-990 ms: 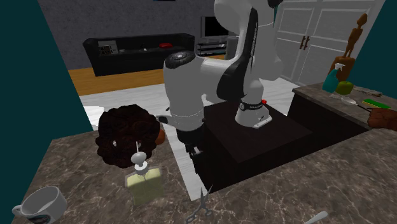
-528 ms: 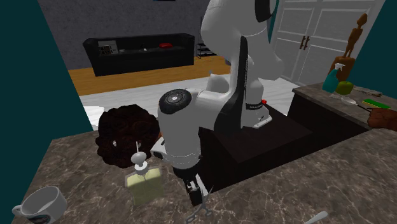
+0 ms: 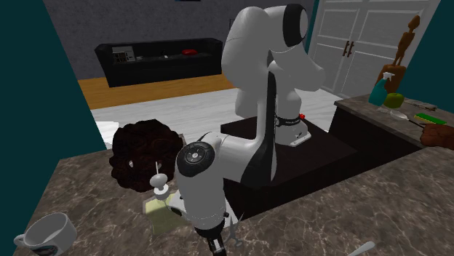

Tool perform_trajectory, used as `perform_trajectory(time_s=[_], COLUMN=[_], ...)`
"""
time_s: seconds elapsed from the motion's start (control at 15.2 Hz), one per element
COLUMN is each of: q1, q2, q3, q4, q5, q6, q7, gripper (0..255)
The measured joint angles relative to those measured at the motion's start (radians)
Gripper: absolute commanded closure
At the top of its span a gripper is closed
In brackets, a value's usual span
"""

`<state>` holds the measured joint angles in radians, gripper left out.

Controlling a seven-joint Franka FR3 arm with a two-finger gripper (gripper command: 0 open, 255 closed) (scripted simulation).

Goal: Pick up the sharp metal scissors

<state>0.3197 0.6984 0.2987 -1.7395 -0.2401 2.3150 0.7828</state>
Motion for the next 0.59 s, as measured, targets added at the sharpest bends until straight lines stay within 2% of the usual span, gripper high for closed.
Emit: perform_trajectory(time_s=[0.26, 0.33, 0.59], q1=[0.008, 0.009, 0.009], q2=[0.041, 0.044, 0.045], q3=[-0.011, -0.012, -0.012], q4=[0.006, 0.007, 0.006], q5=[-0.012, -0.013, -0.014], q6=[0.034, 0.036, 0.039], q7=[0.007, 0.007, 0.008], gripper=[0, 255, 255])
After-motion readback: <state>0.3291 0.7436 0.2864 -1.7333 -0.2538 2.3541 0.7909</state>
